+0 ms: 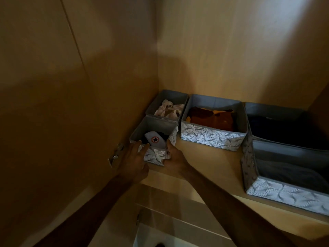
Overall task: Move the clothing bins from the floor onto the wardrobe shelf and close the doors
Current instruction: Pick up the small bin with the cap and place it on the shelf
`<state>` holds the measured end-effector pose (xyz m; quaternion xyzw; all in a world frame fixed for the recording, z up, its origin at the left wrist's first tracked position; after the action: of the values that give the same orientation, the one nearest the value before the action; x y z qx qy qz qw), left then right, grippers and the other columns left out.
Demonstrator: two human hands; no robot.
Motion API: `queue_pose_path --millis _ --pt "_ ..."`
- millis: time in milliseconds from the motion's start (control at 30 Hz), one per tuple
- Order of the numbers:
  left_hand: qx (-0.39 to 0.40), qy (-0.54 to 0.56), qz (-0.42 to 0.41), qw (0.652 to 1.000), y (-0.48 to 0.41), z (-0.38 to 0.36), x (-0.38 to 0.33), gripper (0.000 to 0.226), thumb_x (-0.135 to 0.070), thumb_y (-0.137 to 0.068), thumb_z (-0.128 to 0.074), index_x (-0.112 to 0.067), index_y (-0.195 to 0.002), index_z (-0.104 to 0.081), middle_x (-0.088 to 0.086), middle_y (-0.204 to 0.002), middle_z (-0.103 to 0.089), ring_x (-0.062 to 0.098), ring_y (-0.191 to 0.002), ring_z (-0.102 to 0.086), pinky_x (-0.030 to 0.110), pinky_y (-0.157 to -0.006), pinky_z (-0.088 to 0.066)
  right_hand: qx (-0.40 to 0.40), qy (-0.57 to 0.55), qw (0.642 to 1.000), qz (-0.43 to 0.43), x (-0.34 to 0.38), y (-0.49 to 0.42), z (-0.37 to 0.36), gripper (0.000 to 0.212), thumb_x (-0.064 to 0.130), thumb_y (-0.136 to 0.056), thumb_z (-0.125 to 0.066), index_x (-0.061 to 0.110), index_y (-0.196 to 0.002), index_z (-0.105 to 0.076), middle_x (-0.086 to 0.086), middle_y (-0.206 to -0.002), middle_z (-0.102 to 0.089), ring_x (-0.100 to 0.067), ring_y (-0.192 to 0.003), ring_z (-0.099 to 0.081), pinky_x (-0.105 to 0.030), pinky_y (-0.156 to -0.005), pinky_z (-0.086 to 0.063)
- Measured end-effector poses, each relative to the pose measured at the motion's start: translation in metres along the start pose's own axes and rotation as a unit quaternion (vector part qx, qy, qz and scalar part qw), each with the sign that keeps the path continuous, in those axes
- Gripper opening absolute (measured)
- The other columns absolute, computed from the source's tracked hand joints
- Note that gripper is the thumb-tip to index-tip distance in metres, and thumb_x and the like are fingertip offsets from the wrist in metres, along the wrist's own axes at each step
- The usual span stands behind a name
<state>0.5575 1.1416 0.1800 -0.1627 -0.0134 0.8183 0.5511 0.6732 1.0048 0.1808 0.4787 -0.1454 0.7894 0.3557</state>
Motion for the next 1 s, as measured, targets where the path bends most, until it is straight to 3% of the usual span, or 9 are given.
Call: queue_pose_path --millis 100,233,400,667,900,1000 --pt "0.0 0.022 0.01 1.0 -0.001 0.003 0.006 0.075 -0.037 -0.073 -0.054 -0.02 -0.145 -0.041 0.014 -0.148 -0.034 0.036 -0.137 -0.033 0.049 -0.109 -0.037 0.006 0.022 0.999 0.026 -0.001 0.001 -0.001 0.086 0.002 -0.084 -0.062 0.018 -0.154 -0.016 -0.008 -0.149 -0.042 -0.023 -0.137 -0.041 -0.026 -0.108 -0.037" --pt "-0.009 0.058 0.02 0.998 -0.005 0.006 0.008 0.071 -0.032 -0.069 -0.062 -0.019 -0.138 -0.049 0.014 -0.139 -0.041 0.035 -0.126 -0.045 0.045 -0.103 -0.044 0.011 0.029 0.999 0.035 -0.002 -0.001 -0.004 0.084 0.004 -0.083 -0.066 0.017 -0.153 -0.022 -0.009 -0.155 -0.035 -0.023 -0.142 -0.035 -0.039 -0.114 -0.037" --pt "-0.032 0.032 0.023 0.999 -0.004 0.012 0.007 0.069 -0.041 -0.066 -0.058 -0.019 -0.132 -0.055 0.012 -0.135 -0.048 0.034 -0.122 -0.048 0.044 -0.098 -0.045 0.024 0.044 0.998 0.044 0.001 -0.003 -0.006 0.083 0.007 -0.085 -0.065 0.015 -0.153 -0.018 -0.011 -0.155 -0.034 -0.026 -0.141 -0.035 -0.041 -0.113 -0.036" --pt "-0.036 0.036 0.043 0.998 -0.005 0.018 0.006 0.068 -0.035 -0.071 -0.071 -0.022 -0.135 -0.054 0.01 -0.137 -0.047 0.031 -0.125 -0.045 0.04 -0.098 -0.042 0.032 0.041 0.998 0.041 -0.004 -0.008 -0.011 0.089 0.002 -0.082 -0.064 0.02 -0.154 -0.014 -0.009 -0.158 -0.028 -0.024 -0.143 -0.033 -0.04 -0.114 -0.036" --pt "-0.034 0.076 0.041 0.996 -0.002 0.013 0.012 0.071 -0.037 -0.067 -0.062 -0.023 -0.135 -0.052 0.008 -0.14 -0.044 0.03 -0.127 -0.045 0.042 -0.099 -0.046 0.031 0.039 0.997 0.06 -0.01 -0.007 -0.015 0.091 0.003 -0.083 -0.062 0.018 -0.155 -0.01 -0.007 -0.163 -0.013 -0.021 -0.15 -0.013 -0.042 -0.119 -0.026" --pt "-0.031 0.095 0.05 0.994 -0.004 0.014 0.01 0.071 -0.037 -0.067 -0.064 -0.022 -0.136 -0.052 0.008 -0.142 -0.043 0.029 -0.129 -0.043 0.039 -0.101 -0.042 0.032 0.025 0.998 0.056 -0.014 -0.004 -0.016 0.093 -0.001 -0.081 -0.059 0.02 -0.155 -0.007 -0.005 -0.163 -0.012 -0.02 -0.15 -0.012 -0.043 -0.119 -0.028"
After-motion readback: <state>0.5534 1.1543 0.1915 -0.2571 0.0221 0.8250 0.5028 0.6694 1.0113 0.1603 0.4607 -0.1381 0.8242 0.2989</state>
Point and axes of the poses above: each hand's wrist, its own y-axis away from the middle knuckle, its own z-axis out of the back of the hand, x = y × z, the point moved 3 cm from there along -y, towards the middle knuckle
